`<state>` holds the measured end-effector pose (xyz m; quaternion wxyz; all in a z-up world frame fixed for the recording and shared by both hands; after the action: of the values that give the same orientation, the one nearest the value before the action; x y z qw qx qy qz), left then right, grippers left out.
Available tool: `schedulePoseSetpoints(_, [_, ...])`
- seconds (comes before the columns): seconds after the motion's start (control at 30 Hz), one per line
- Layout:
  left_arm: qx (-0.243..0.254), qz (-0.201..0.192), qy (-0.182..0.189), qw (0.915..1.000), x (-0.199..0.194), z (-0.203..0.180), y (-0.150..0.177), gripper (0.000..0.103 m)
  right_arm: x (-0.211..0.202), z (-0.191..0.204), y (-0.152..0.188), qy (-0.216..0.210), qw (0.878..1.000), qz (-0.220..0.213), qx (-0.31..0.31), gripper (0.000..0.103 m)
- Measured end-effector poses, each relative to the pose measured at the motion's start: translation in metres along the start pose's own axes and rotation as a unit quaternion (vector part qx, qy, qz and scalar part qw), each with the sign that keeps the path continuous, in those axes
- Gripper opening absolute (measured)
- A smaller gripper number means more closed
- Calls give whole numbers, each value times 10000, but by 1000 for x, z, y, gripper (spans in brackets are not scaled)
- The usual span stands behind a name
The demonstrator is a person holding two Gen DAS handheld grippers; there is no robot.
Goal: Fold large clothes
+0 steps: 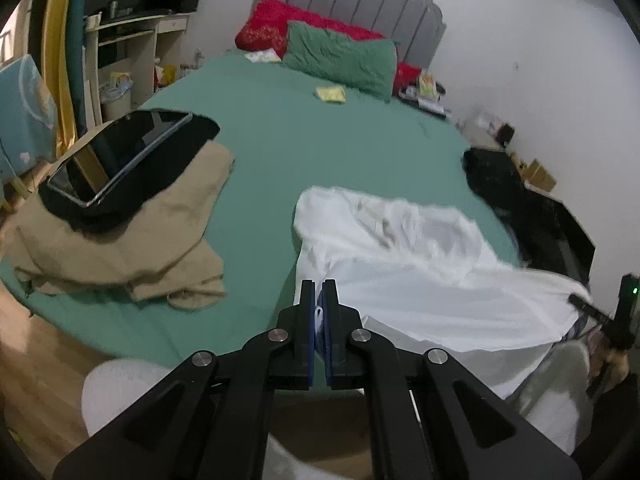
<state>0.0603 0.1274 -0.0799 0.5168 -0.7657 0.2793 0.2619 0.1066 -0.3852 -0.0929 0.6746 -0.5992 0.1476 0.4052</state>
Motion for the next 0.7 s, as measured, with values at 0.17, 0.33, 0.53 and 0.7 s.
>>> schedulePoseSetpoints(0.17, [4,-206,51,9998,20,-5,-35,4,20,-7,-36,14,9999,-24,-129,7])
schedulePoseSetpoints(0.33, [-116,-383,143,9991,58,-8,-71,4,59,-18,-78,22,9997,17,-249,7])
schedulePoseSetpoints(0.53, [-424,-541,264,9973,109,-6,-109,4,114,-32,-117,102,9987,157,-469,7])
schedulePoseSetpoints(0.7, [-608,-483,226,9967,164,0,-137,4,173,-51,-142,28,9990,294,-346,7])
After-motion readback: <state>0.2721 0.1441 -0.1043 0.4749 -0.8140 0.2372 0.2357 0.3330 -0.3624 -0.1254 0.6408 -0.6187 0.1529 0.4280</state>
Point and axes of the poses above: each gripper's, at about its wrist camera, not at the fingertips, and x roughly the way its jaws point, z to its left, y to its underside, the point moved 7 cm from there along x, roughly the way its jaws point, and after that the axes turned 4 degrees about -x, right-handed, at the moved point
